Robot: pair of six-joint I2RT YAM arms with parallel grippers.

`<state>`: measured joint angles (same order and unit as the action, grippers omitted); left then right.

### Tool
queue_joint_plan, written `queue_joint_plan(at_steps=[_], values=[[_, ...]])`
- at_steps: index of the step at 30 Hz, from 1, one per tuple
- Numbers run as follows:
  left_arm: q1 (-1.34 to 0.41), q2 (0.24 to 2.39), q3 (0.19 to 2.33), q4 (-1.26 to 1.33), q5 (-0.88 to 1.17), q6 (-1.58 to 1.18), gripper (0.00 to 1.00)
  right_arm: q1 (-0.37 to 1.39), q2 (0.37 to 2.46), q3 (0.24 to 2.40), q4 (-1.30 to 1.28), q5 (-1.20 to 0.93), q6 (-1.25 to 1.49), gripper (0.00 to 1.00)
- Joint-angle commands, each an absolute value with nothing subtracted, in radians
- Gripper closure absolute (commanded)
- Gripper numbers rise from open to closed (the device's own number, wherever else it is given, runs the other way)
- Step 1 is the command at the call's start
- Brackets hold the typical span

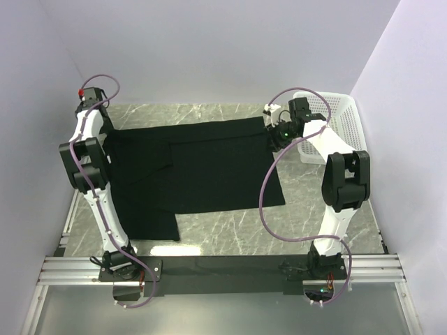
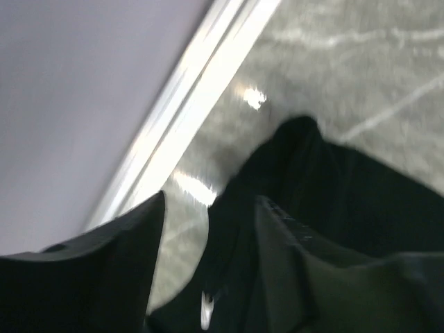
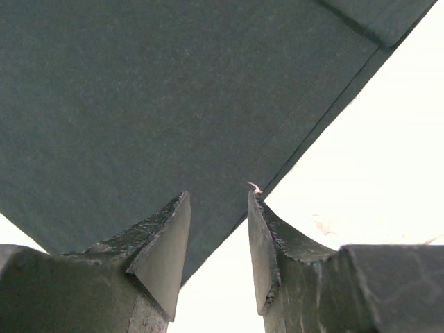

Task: Fold and stack the t-shirts
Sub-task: Fold the tshirt

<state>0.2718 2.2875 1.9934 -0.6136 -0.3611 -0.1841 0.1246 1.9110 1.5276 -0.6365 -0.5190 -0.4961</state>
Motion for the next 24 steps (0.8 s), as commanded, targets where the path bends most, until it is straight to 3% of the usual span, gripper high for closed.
queue_joint_plan(at_steps=[1, 5, 6, 8, 12, 17, 24], values=[[0.298, 2.103, 1.950, -0.660, -0.286, -0.257, 0.38, 0.120, 1.827, 1.525, -0.653, -0.552, -0.576, 0.54], [0.376, 1.826, 1.613, -0.579, -0.033, -0.394, 0.30, 0.095, 1.755, 1.445, -0.738, -0.604, -0.893, 0.53], [0.424, 1.690, 1.435, -0.545, 0.009, -0.447, 0.28, 0.083, 1.735, 1.427, -0.776, -0.626, -0.954, 0.52], [0.509, 1.555, 1.263, -0.465, 0.122, -0.498, 0.18, 0.045, 1.694, 1.393, -0.846, -0.714, -1.164, 0.51], [0.632, 1.259, 0.906, -0.408, 0.242, -0.627, 0.15, 0.006, 1.666, 1.359, -1.117, -0.825, -1.561, 0.43], [0.656, 1.184, 0.815, -0.552, 0.195, -0.676, 0.18, 0.018, 1.674, 1.295, -1.226, -0.804, -1.756, 0.35], [0.664, 1.164, 0.786, -0.729, 0.183, -0.666, 0.20, 0.084, 1.565, 1.134, -1.010, -0.762, -1.605, 0.34]])
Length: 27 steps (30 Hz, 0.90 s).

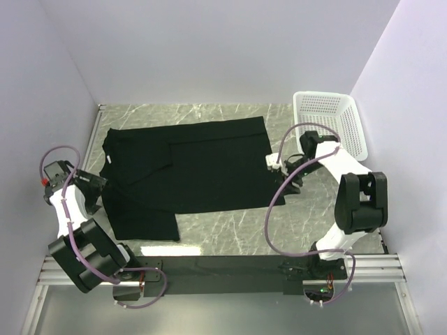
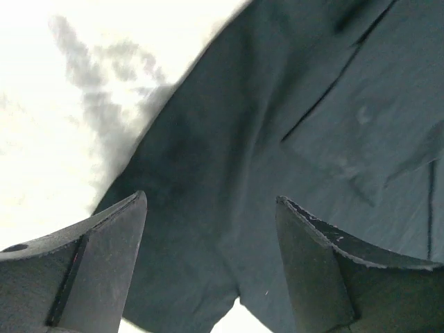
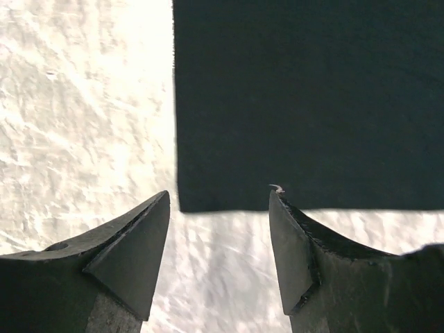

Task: Fold and stack the t-shirts
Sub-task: Fold the tshirt

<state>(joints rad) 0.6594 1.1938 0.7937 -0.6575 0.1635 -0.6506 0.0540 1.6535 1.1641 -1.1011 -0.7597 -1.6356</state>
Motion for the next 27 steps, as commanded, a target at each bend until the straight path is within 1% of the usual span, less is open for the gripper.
queue_joint_plan(at_steps=[1, 5, 9, 12, 14, 18, 21, 23, 24, 26, 27], values=[[0.664, 1.161, 0.781, -0.754, 0.187, -0.660, 0.20, 0.106, 1.556, 1.108, -0.984, -0.749, -1.579, 0.34], [0.663, 1.196, 0.778, -0.833, 0.158, -0.620, 0.23, 0.123, 1.540, 1.071, -0.923, -0.742, -1.506, 0.34], [0.664, 1.259, 0.798, -0.891, 0.120, -0.600, 0.35, 0.127, 1.546, 1.065, -0.894, -0.762, -1.468, 0.34], [0.664, 1.298, 0.824, -0.928, 0.046, -0.591, 0.36, 0.127, 1.554, 1.071, -0.873, -0.764, -1.436, 0.34], [0.663, 1.334, 0.828, -0.924, 0.044, -0.583, 0.37, 0.127, 1.562, 1.075, -0.862, -0.758, -1.414, 0.34], [0.660, 1.433, 0.818, -0.861, 0.096, -0.589, 0.49, 0.127, 1.577, 1.077, -0.854, -0.759, -1.408, 0.34], [0.631, 1.489, 0.810, -0.812, 0.094, -0.591, 0.50, 0.127, 1.588, 1.086, -0.857, -0.753, -1.411, 0.35], [0.624, 1.517, 0.804, -0.795, 0.097, -0.588, 0.53, 0.126, 1.589, 1.089, -0.859, -0.749, -1.411, 0.35], [0.624, 1.523, 0.804, -0.776, 0.101, -0.591, 0.57, 0.126, 1.589, 1.089, -0.858, -0.747, -1.408, 0.35], [0.623, 1.537, 0.804, -0.759, 0.115, -0.595, 0.63, 0.127, 1.594, 1.089, -0.857, -0.744, -1.404, 0.35], [0.623, 1.543, 0.804, -0.752, 0.118, -0.595, 0.68, 0.127, 1.595, 1.091, -0.857, -0.745, -1.401, 0.35]])
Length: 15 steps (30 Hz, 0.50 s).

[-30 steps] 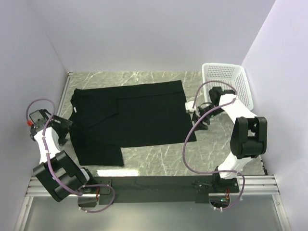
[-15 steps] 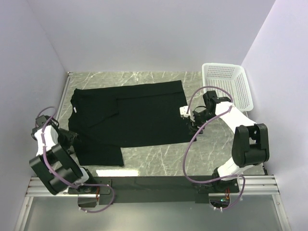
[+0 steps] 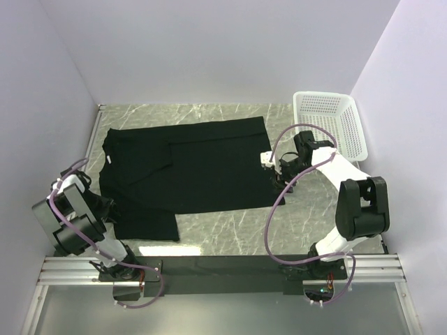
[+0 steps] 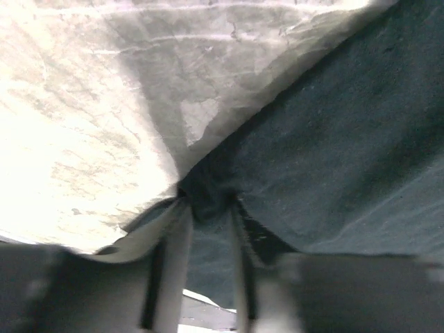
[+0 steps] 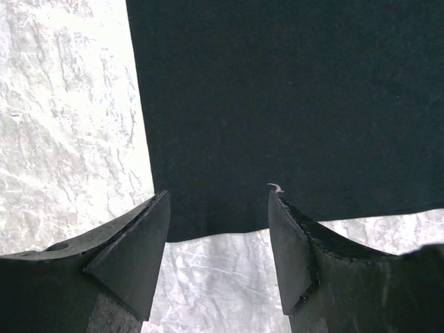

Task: Fold and stack the t-shirts
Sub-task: Fold the tshirt

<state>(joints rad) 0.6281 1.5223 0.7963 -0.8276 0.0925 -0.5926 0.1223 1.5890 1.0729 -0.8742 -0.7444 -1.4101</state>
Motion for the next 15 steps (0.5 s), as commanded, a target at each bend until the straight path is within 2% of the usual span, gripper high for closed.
queue_joint_plan(at_steps=[1, 2, 3, 7, 15], values=[[0.624, 1.549, 0.805, -0.743, 0.124, -0.594, 0.72, 0.127, 1.594, 1.092, -0.857, -0.749, -1.393, 0.35], [0.623, 1.561, 0.814, -0.739, 0.129, -0.589, 0.76, 0.126, 1.594, 1.091, -0.857, -0.747, -1.390, 0.35], [0.623, 1.565, 0.818, -0.735, 0.133, -0.588, 0.85, 0.127, 1.592, 1.086, -0.854, -0.747, -1.387, 0.35], [0.624, 1.551, 0.839, -0.716, 0.161, -0.575, 0.99, 0.127, 1.586, 1.072, -0.848, -0.732, -1.374, 0.36], [0.623, 1.497, 0.877, -0.733, 0.274, -0.564, 0.99, 0.124, 1.582, 1.083, -0.936, -0.741, -1.466, 0.36]])
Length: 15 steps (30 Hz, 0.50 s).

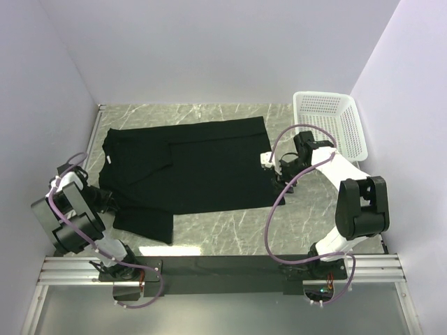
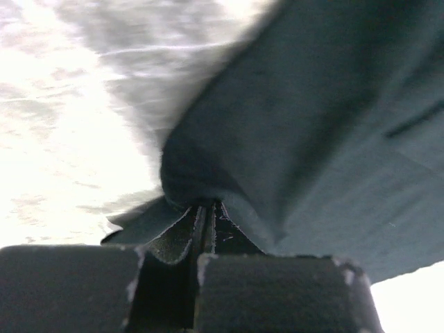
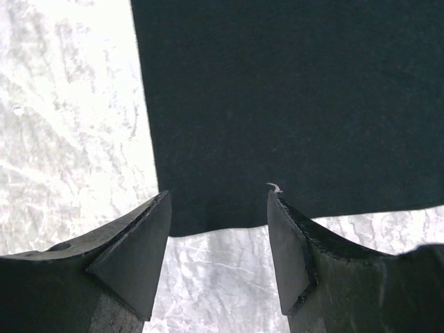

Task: Fold and stack the t-shirts
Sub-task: Fold the tshirt

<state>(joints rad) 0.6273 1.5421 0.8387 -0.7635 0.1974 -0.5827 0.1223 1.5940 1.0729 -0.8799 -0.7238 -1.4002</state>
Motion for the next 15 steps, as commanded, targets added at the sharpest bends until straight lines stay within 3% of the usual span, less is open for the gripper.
queue_joint_plan(at_steps=[1, 7, 15], values=[[0.624, 1.493, 0.874, -0.732, 0.287, -0.565, 0.99, 0.123, 1.585, 1.078, -0.951, -0.742, -1.491, 0.36], [0.623, 1.468, 0.842, -0.720, 0.345, -0.555, 0.99, 0.121, 1.589, 1.049, -1.032, -0.698, -1.638, 0.36], [0.623, 1.456, 0.787, -0.667, 0.414, -0.565, 0.99, 0.133, 1.582, 1.006, -1.002, -0.513, -1.628, 0.39]])
